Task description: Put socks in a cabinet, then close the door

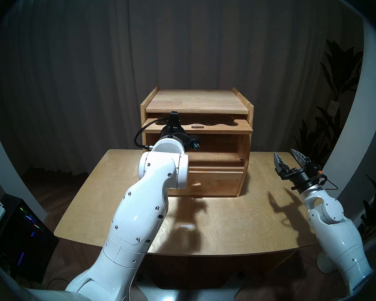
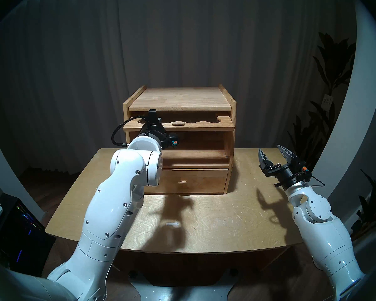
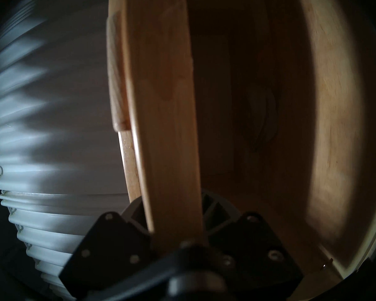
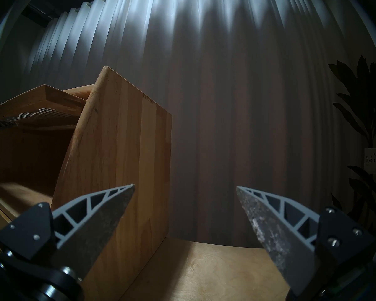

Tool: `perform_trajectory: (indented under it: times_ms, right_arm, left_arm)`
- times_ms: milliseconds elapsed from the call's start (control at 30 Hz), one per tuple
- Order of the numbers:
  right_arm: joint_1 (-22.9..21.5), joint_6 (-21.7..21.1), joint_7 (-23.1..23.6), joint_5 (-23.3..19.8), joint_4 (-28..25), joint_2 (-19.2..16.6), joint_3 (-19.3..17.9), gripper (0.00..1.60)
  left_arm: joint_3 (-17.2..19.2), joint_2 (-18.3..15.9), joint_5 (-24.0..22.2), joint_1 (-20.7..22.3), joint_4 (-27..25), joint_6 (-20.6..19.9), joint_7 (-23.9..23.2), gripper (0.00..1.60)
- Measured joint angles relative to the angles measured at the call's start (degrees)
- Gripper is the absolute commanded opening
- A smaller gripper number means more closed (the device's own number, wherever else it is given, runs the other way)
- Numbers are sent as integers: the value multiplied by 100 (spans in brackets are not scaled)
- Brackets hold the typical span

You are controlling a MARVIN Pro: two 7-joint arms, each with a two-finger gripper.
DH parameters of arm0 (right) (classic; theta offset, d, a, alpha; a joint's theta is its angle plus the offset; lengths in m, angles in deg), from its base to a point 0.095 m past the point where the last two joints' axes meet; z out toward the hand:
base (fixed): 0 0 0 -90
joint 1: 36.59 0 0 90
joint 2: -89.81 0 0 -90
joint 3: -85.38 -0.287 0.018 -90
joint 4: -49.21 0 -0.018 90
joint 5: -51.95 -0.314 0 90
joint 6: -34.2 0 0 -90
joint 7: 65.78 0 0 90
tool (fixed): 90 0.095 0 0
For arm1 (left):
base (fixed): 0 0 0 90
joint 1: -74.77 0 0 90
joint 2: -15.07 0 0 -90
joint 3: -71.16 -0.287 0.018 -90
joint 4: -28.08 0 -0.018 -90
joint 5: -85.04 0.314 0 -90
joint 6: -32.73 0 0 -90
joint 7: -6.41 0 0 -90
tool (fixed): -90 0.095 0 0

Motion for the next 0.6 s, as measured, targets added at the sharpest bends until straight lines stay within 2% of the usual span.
perform_trajectory:
  times_ms: [600]
  right_arm:
    - [0,0,0,0,0,-1,0,160]
  left_arm:
    - [-157,-346,18,-1290,-1029,-370,577,0]
